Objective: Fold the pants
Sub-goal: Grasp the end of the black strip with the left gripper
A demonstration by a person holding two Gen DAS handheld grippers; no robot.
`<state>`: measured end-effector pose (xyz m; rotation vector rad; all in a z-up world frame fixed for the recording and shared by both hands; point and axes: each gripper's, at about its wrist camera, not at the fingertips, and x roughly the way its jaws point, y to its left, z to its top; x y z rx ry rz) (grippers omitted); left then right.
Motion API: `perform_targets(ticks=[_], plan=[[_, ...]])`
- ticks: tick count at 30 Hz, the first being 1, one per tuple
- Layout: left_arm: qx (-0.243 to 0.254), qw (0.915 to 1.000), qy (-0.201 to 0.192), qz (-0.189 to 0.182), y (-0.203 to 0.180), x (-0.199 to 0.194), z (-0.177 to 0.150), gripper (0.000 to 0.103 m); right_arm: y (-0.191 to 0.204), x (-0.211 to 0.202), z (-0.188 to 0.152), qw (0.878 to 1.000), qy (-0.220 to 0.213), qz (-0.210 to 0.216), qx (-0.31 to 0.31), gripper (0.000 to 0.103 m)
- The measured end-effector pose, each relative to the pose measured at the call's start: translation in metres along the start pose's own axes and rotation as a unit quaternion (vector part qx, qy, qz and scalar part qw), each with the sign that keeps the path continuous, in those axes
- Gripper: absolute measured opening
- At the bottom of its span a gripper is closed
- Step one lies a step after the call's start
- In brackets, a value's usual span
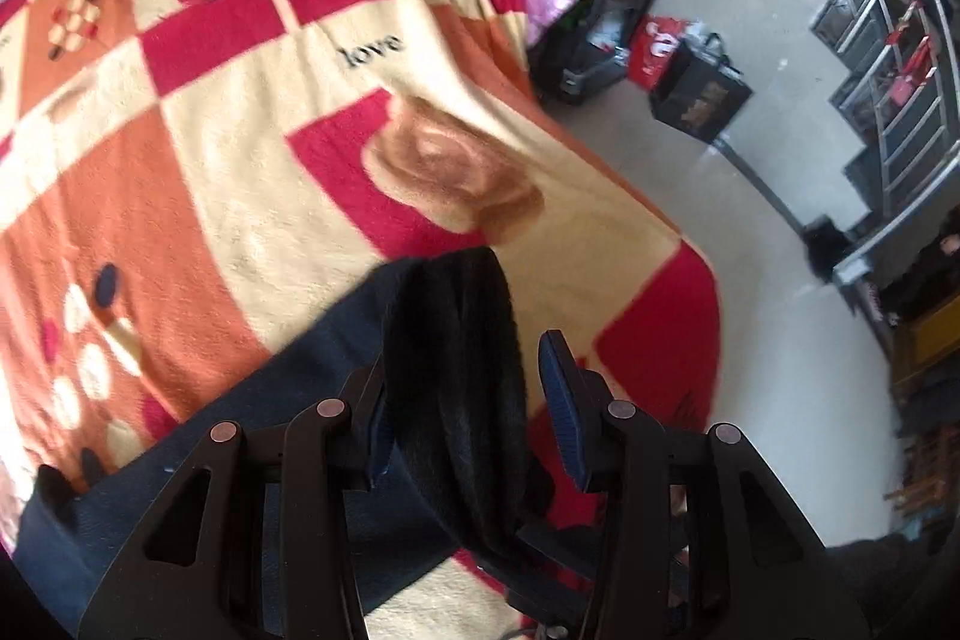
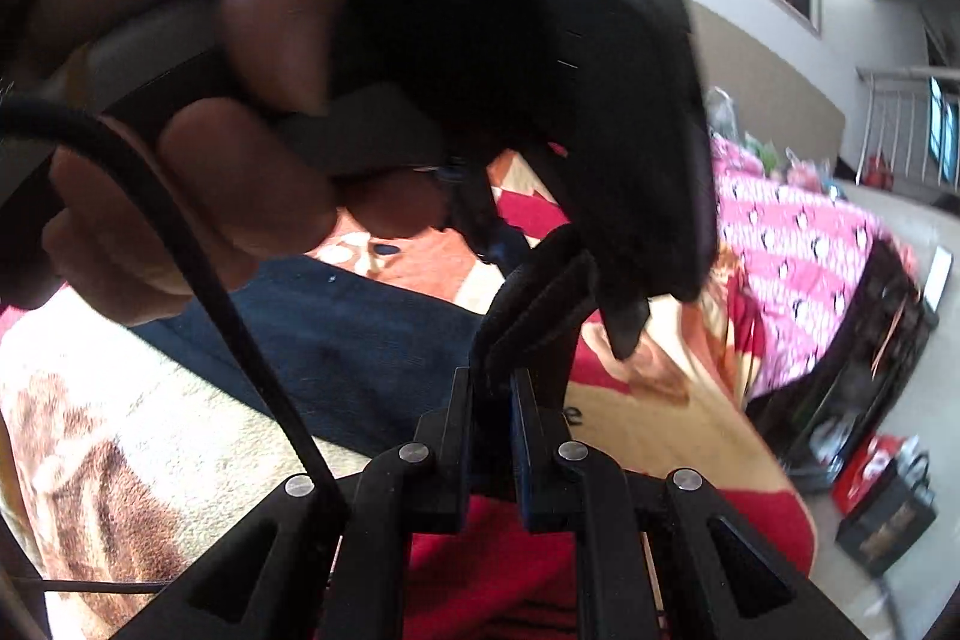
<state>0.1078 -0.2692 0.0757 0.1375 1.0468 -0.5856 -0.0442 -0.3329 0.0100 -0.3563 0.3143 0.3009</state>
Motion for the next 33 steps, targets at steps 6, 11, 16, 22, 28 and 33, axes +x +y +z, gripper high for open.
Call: perform_targets(ticks=[6, 11, 16, 22, 28, 33], plan=[[-0.044, 0.9984, -0.032, -0.012, 0.024, -0.008, -0.007, 0.011, -0.002, 0.002, 0.004, 1.0, 0.007, -0.002, -0.004, 0.01], [-0.066, 0.995, -0.066, -0.037, 0.042, -0.026, -0.018, 0.01, 0.007, -0.003, 0.014, 1.0, 0.005, 0.0, -0.014, 0.01], [-0.101, 0.9891, -0.086, -0.064, 0.075, -0.041, -0.033, 0.01, 0.026, -0.005, 0.027, 0.999, 0.0, 0.013, -0.031, 0.01], [-0.139, 0.9825, -0.104, -0.068, 0.109, -0.055, -0.059, 0.01, 0.063, -0.001, 0.04, 0.997, -0.001, 0.047, -0.063, 0.01], [-0.158, 0.9765, -0.123, -0.079, 0.139, -0.069, -0.083, 0.01, 0.096, 0.004, 0.049, 0.993, 0.004, 0.075, -0.093, 0.01], [-0.174, 0.9727, -0.13, -0.082, 0.167, -0.082, -0.103, 0.01, 0.126, 0.007, 0.06, 0.989, 0.007, 0.092, -0.118, 0.01]])
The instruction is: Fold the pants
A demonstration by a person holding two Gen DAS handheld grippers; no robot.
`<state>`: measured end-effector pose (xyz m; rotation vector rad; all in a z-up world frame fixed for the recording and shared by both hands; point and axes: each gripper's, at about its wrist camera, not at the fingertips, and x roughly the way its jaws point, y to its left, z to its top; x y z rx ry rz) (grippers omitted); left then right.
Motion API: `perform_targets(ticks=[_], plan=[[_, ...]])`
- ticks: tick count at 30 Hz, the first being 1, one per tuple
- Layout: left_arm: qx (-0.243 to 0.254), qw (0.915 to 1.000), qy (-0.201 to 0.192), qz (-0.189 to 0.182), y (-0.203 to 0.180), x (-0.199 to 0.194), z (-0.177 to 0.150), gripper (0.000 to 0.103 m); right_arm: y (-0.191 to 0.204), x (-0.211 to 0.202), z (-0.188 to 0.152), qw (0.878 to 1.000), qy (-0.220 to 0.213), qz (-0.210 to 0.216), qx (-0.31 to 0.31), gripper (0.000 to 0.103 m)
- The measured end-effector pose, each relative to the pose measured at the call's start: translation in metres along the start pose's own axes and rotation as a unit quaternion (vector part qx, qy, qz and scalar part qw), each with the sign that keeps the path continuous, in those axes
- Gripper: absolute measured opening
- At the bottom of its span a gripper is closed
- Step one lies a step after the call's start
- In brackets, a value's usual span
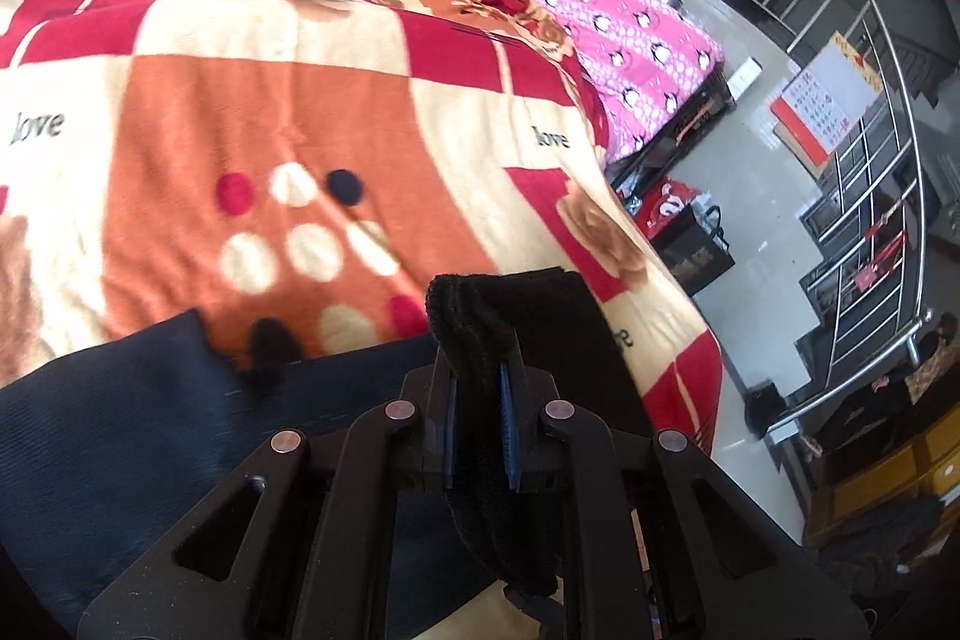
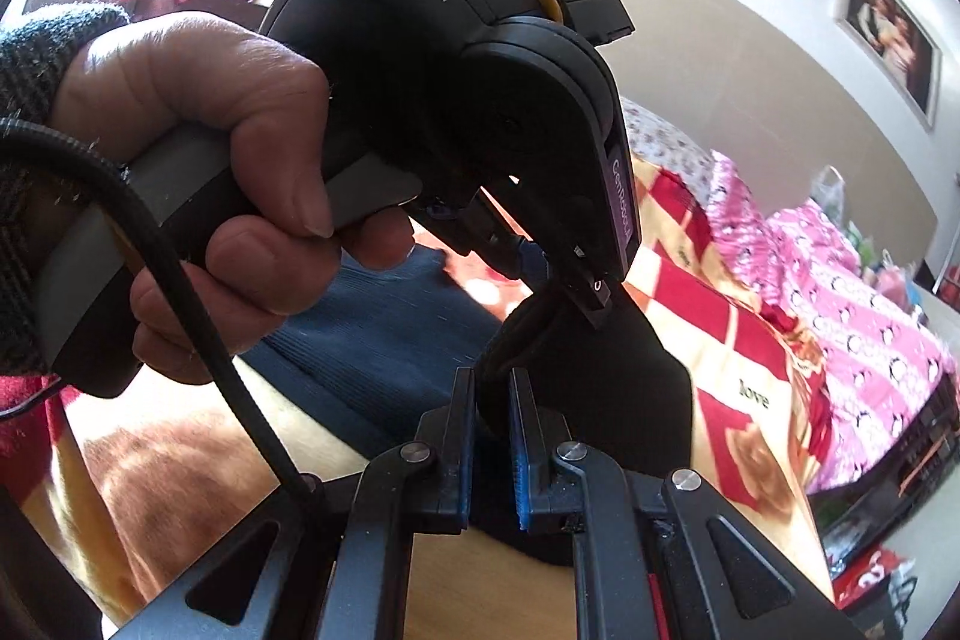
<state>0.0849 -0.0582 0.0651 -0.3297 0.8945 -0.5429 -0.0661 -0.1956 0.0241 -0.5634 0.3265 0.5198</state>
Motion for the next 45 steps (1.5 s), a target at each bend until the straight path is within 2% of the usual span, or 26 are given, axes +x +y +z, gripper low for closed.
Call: perform_targets(ticks=[11, 18, 22, 24, 27, 29, 31, 33, 35, 36, 37, 39, 42, 44, 45], plan=[[-0.046, 0.9982, -0.016, 0.034, 0.068, -0.042, -0.023, 0.01, 0.051, 0.017, 0.037, 0.997, -0.005, 0.058, -0.046, 0.009], [-0.058, 0.9975, -0.012, 0.039, 0.088, -0.041, -0.03, 0.01, 0.078, 0.025, 0.043, 0.995, 0.005, 0.082, -0.057, 0.009], [-0.068, 0.9966, -0.014, 0.044, 0.094, -0.043, -0.034, 0.017, 0.084, 0.029, 0.042, 0.994, 0.02, 0.098, -0.047, 0.009], [-0.079, 0.9959, -0.018, 0.04, 0.099, -0.047, -0.035, 0.017, 0.084, 0.029, 0.041, 0.993, 0.023, 0.11, -0.036, 0.009], [-0.085, 0.9938, -0.035, 0.063, 0.101, -0.059, -0.037, 0.017, 0.069, 0.027, 0.038, 0.988, 0.025, 0.152, -0.002, 0.009], [-0.083, 0.9905, -0.055, 0.095, 0.097, -0.073, -0.039, 0.017, 0.05, 0.018, 0.033, 0.979, 0.028, 0.201, 0.034, 0.009], [-0.084, 0.9857, -0.084, 0.119, 0.09, -0.086, -0.04, 0.017, 0.027, 0.006, 0.028, 0.972, 0.023, 0.224, 0.073, 0.01], [-0.077, 0.9858, -0.111, 0.099, 0.078, -0.096, -0.039, 0.017, -0.009, -0.005, 0.021, 0.967, 0.016, 0.226, 0.115, 0.013], [-0.06, 0.9881, -0.126, 0.066, 0.059, -0.096, -0.039, 0.017, -0.044, -0.012, 0.013, 0.968, 0.01, 0.204, 0.148, 0.025], [-0.047, 0.99, -0.124, 0.049, 0.048, -0.09, -0.038, 0.017, -0.068, -0.014, 0.007, 0.969, 0.007, 0.189, 0.16, 0.039], [-0.028, 0.9926, -0.114, 0.031, 0.035, -0.081, -0.039, 0.017, -0.081, -0.015, 0.003, 0.971, 0.004, 0.177, 0.16, 0.05], [0.006, 0.995, -0.094, 0.034, 0.018, -0.059, -0.043, 0.017, -0.107, -0.014, -0.004, 0.978, -0.003, 0.148, 0.148, 0.051], [-0.008, 0.995, -0.042, 0.09, 0.027, -0.025, -0.059, 0.017, -0.124, -0.001, -0.007, 0.983, 0.016, 0.155, 0.098, 0.051], [-0.02, 0.9935, -0.068, 0.089, 0.04, -0.034, -0.078, 0.014, -0.125, 0.006, -0.009, 0.98, 0.034, 0.191, 0.052, 0.051], [-0.026, 0.9923, -0.075, 0.095, 0.044, -0.04, -0.084, 0.008, -0.127, 0.014, -0.013, 0.977, 0.034, 0.207, 0.031, 0.051]])
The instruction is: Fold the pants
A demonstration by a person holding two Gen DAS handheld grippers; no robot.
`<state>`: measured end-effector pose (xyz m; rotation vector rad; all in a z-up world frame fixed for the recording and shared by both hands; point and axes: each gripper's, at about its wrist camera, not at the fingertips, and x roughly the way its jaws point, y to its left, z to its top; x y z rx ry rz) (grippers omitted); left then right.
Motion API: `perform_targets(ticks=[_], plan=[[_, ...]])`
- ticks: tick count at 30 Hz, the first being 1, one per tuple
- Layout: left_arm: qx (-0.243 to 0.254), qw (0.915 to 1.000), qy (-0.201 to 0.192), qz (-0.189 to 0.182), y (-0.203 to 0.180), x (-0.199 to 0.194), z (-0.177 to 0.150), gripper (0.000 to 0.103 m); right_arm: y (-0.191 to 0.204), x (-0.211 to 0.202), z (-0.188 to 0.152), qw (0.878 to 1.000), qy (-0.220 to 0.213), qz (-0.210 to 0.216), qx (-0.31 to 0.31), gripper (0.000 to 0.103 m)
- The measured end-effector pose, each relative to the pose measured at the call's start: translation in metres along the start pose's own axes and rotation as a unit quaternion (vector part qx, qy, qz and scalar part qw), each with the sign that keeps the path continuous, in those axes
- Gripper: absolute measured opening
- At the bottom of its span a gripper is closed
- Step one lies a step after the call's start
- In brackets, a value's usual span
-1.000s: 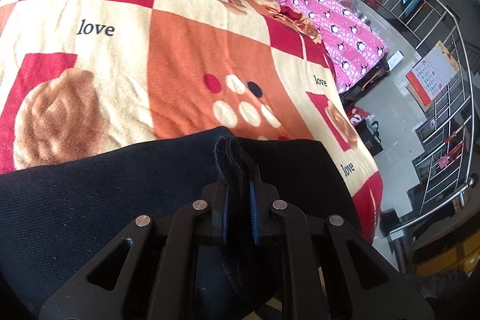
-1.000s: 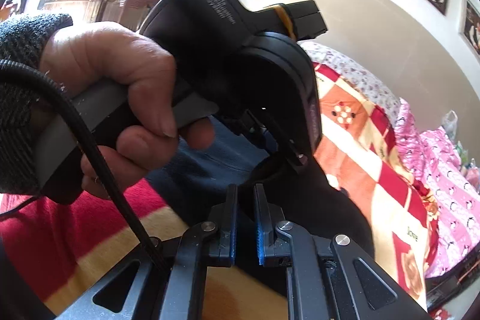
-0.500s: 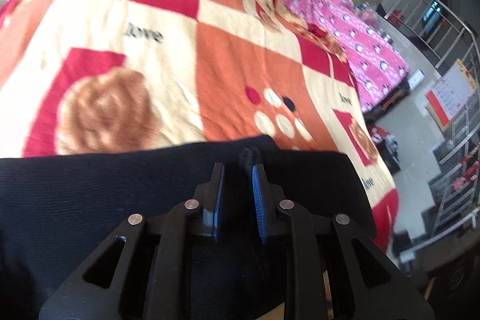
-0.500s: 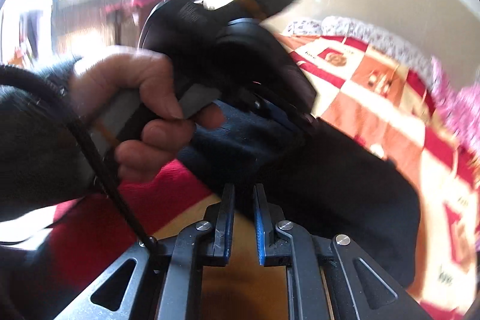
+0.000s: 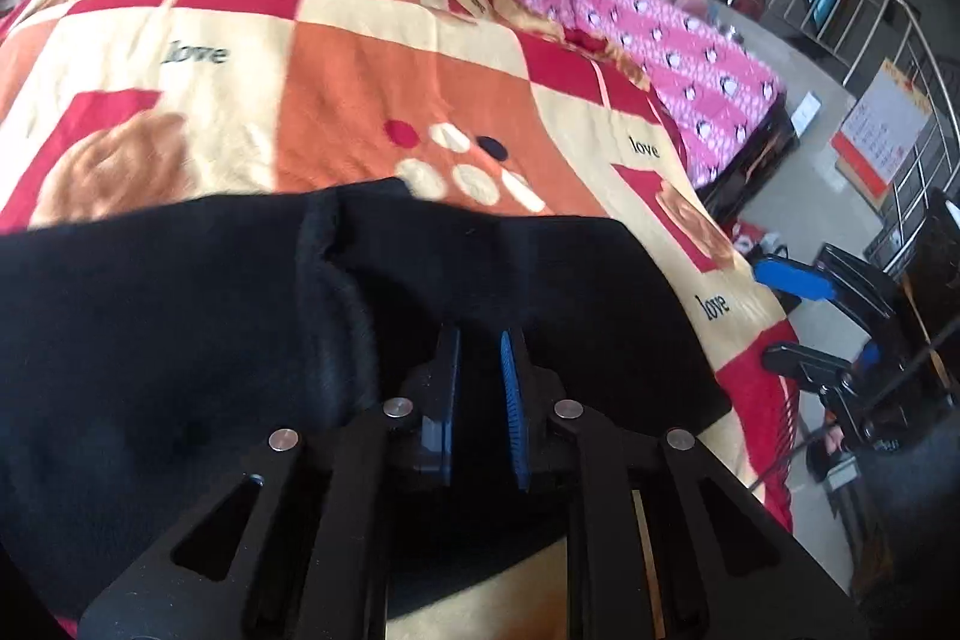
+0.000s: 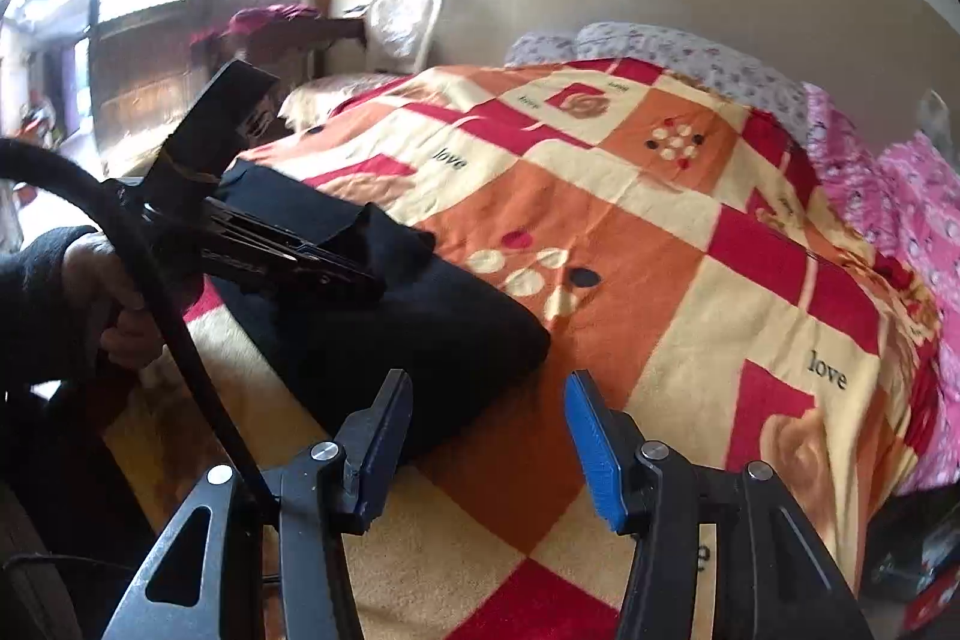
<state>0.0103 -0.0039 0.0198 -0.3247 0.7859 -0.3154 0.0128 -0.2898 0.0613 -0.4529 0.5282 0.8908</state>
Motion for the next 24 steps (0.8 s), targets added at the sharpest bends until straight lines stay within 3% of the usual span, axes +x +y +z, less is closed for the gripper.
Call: perform_targets(ticks=[5, 10, 13, 17, 21, 24], plan=[[-0.02, 0.9995, -0.022, 0.01, 0.012, -0.015, -0.014, 0.004, -0.009, 0.027, 0.013, 0.996, 0.01, 0.075, -0.056, 0.051], [-0.002, 0.9986, -0.039, 0.036, 0.003, -0.015, -0.02, 0.004, -0.012, 0.063, 0.018, 0.978, 0.042, 0.18, -0.099, 0.051], [-0.003, 0.9983, -0.044, 0.039, 0.004, -0.015, -0.021, 0.004, -0.008, 0.09, 0.012, 0.971, 0.081, 0.192, -0.119, 0.059], [-0.011, 0.9982, -0.047, 0.035, 0.007, -0.017, -0.023, 0.004, -0.016, 0.106, 0.014, 0.966, 0.08, 0.229, -0.09, 0.065], [-0.005, 0.9975, -0.057, 0.042, -0.001, -0.03, -0.013, 0.005, -0.014, 0.103, 0.016, 0.968, 0.083, 0.223, -0.083, 0.065], [-0.007, 0.9975, -0.069, 0.012, -0.005, -0.033, 0.008, 0.005, -0.01, 0.101, 0.016, 0.97, 0.081, 0.215, -0.082, 0.066]])
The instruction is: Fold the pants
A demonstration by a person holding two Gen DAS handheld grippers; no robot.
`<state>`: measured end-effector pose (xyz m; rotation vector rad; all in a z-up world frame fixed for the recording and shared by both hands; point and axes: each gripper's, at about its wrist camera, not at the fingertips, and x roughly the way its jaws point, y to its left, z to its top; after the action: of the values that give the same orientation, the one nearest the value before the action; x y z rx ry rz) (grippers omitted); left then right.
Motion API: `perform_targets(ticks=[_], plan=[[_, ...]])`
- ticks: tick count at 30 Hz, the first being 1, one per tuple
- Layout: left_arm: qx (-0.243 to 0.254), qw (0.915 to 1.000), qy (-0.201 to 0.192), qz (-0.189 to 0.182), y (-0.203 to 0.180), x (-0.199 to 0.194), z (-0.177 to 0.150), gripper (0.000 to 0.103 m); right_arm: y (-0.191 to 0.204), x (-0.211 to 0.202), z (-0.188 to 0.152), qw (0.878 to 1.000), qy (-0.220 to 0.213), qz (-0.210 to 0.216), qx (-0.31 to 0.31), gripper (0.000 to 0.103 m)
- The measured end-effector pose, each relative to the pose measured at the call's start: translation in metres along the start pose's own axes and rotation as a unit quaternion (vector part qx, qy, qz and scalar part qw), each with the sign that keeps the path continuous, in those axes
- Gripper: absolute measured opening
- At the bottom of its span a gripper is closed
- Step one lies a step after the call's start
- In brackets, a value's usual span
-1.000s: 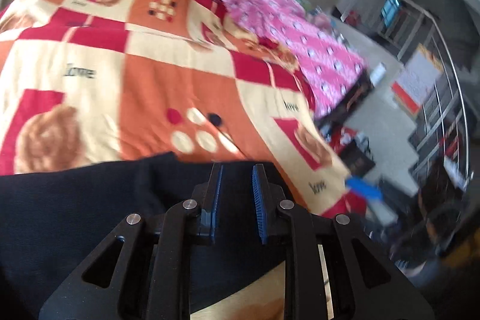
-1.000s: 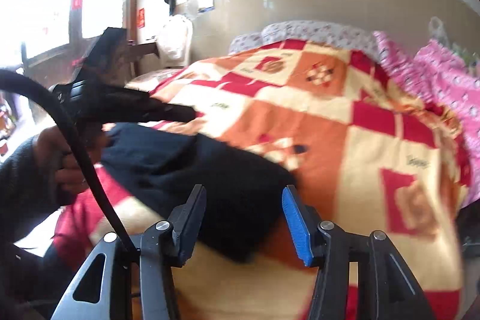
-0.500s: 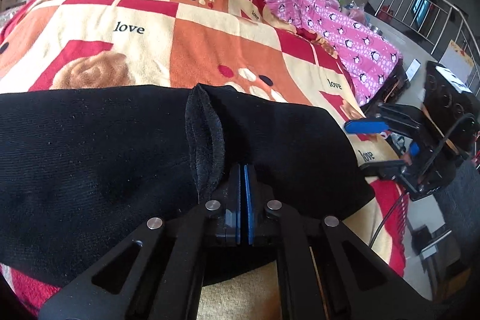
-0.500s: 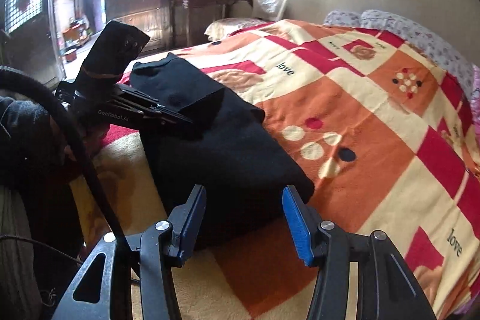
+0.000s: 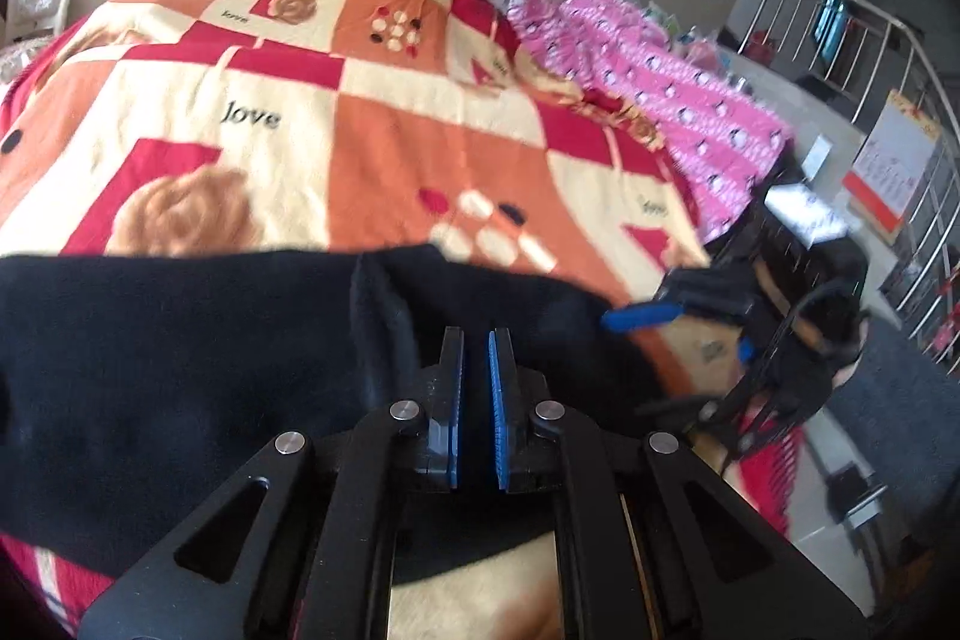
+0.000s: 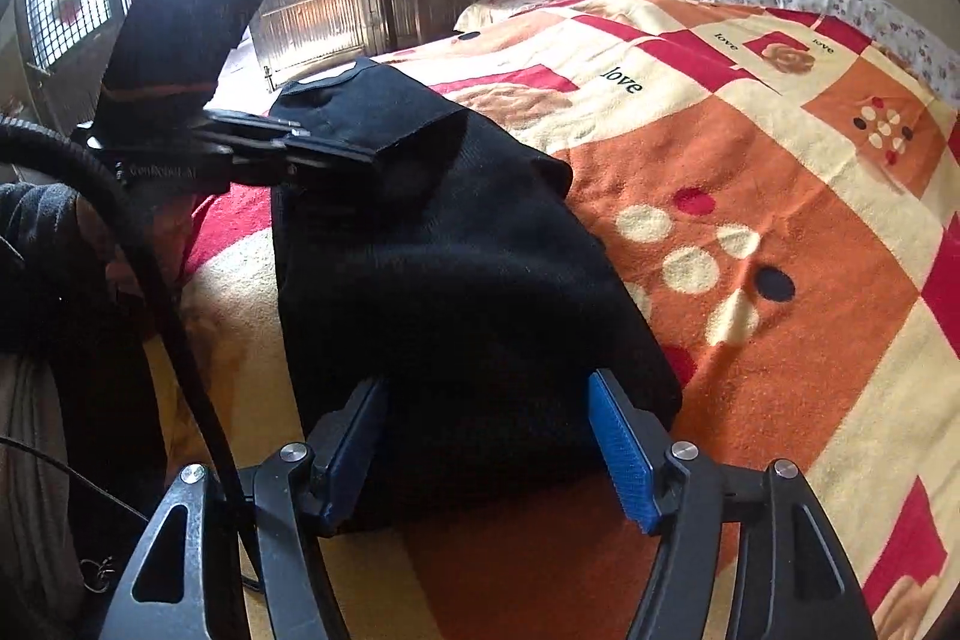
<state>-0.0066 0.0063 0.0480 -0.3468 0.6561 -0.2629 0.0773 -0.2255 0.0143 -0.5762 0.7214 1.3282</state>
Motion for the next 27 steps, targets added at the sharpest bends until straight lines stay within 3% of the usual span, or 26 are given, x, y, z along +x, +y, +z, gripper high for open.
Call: perform_targets(ticks=[3, 5, 6, 8, 10, 11, 19, 22, 26, 27], plan=[[-0.019, 0.9991, 0.016, -0.035, -0.003, 0.016, 0.022, 0.005, 0.001, 0.001, -0.001, 1.0, -0.006, -0.004, 0.002, 0.066], [-0.005, 0.9989, 0.031, -0.036, -0.01, 0.031, 0.029, 0.005, -0.001, 0.002, 0.0, 1.0, -0.006, -0.004, 0.003, 0.066], [0.0, 0.999, 0.041, -0.02, -0.01, 0.039, 0.03, 0.005, -0.001, 0.002, 0.0, 1.0, -0.005, -0.005, 0.003, 0.066], [0.01, 0.9963, 0.054, 0.066, 0.001, 0.057, 0.022, 0.005, -0.001, 0.002, 0.001, 1.0, -0.002, -0.004, 0.003, 0.066], [-0.009, 0.9984, 0.028, 0.049, 0.018, 0.053, 0.013, 0.003, -0.002, 0.003, 0.002, 1.0, 0.002, -0.003, 0.002, 0.066], [-0.025, 0.9976, 0.026, 0.059, 0.023, 0.049, 0.014, 0.002, -0.003, 0.004, 0.004, 1.0, 0.004, -0.002, 0.002, 0.067], [-0.028, 0.9976, 0.013, 0.062, 0.026, 0.044, 0.007, 0.002, -0.002, -0.003, 0.021, 0.999, 0.029, -0.016, -0.016, 0.066], [-0.034, 0.9979, 0.012, 0.054, 0.028, 0.043, 0.007, 0.002, -0.007, -0.016, 0.035, 0.999, -0.002, -0.032, 0.008, 0.066], [-0.044, 0.9981, 0.01, 0.042, 0.033, 0.04, 0.005, 0.002, -0.006, 0.021, 0.034, 0.999, 0.041, -0.02, 0.015, 0.067], [-0.046, 0.9981, 0.01, 0.04, 0.033, 0.04, 0.004, 0.002, -0.008, 0.023, 0.032, 0.999, 0.025, -0.02, 0.026, 0.073]])
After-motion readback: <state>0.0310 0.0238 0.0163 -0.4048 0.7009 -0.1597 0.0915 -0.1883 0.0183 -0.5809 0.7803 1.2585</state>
